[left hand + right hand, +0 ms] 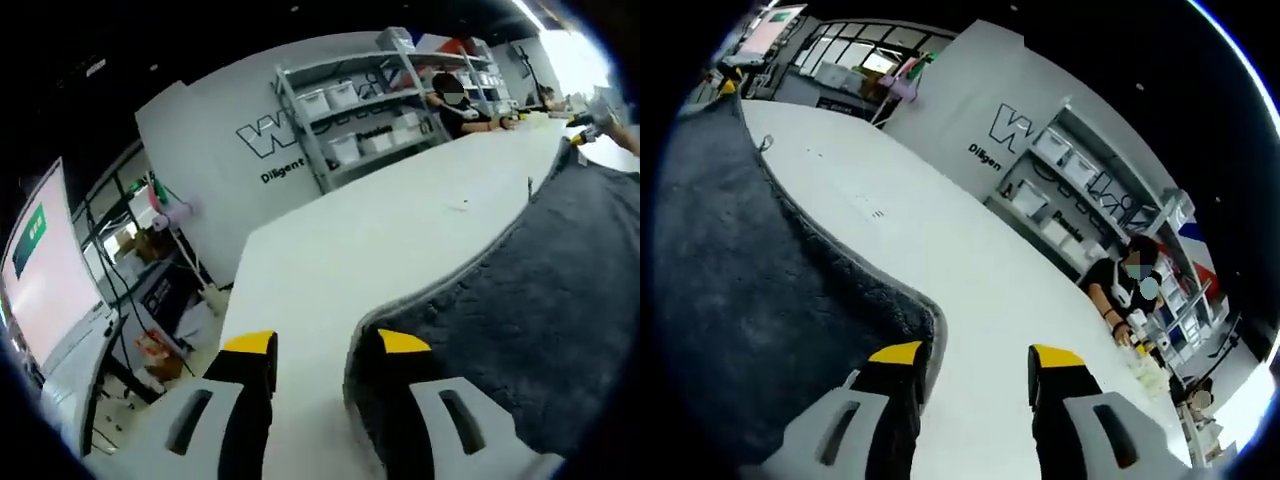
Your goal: Fold the towel on the table until its edges align and the towel forms a compact rectangular stack.
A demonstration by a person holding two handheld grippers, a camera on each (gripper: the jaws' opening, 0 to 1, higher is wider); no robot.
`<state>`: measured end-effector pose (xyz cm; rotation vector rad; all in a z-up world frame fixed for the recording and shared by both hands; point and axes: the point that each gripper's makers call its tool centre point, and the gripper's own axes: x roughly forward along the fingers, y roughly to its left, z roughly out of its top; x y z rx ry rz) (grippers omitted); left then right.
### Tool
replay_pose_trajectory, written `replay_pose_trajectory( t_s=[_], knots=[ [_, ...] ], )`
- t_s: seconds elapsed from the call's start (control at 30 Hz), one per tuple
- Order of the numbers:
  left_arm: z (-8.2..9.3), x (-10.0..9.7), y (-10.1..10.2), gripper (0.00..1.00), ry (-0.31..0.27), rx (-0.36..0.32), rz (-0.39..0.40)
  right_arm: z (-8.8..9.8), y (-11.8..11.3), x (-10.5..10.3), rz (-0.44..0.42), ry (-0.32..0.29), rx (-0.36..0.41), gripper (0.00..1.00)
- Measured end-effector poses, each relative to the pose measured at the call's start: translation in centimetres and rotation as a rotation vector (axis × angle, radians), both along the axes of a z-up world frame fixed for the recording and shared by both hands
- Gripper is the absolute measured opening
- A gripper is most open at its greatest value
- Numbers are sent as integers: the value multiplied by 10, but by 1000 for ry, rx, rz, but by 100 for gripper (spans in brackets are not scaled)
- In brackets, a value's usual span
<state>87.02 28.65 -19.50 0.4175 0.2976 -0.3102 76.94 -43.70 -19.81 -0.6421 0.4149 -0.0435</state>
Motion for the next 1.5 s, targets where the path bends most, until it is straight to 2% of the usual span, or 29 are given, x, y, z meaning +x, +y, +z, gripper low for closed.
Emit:
replay_pose_trajectory(
  t_s=[0.1, 0.2, 0.3, 0.47, 0.6, 0.67, 0.83, 0.93, 1.1, 1.23, 1.4, 1.5],
  knots=[
    [5, -5, 0, 61, -25, -32, 13, 4, -5, -6, -14, -14, -13, 51],
    [1, -10, -3, 86, -6, -58, 23, 6, -7, -14, -20, -14, -6, 60],
    [-6, -19, -10, 96, 30, -68, 8, 7, -6, -25, -17, -10, 8, 69],
    [-10, -38, -22, 99, 67, -77, -39, 10, -8, -44, -16, -7, 31, 81],
    [-7, -56, -29, 99, 66, -92, -73, 8, -10, -65, -19, 0, 55, 96],
    [-4, -70, -33, 99, 61, -106, -93, 6, -10, -74, -15, 6, 78, 99],
    [0, -98, -39, 99, 52, -125, -127, 4, -2, -101, 13, 4, 160, 99],
    [7, -123, -42, 98, 37, -127, -156, 1, 9, -117, 53, 12, 202, 99],
    [14, -167, -43, 97, 26, -125, -206, -12, 33, -154, 152, 82, 176, 99],
    [17, -193, -35, 95, 19, -129, -223, -16, 58, -181, 240, 106, 211, 99],
    [14, -216, -25, 92, 9, -124, -228, -20, 82, -211, 306, 134, 227, 97],
    [7, -226, -20, 92, 29, -135, -237, -21, 91, -222, 326, 124, 240, 95]
  ],
)
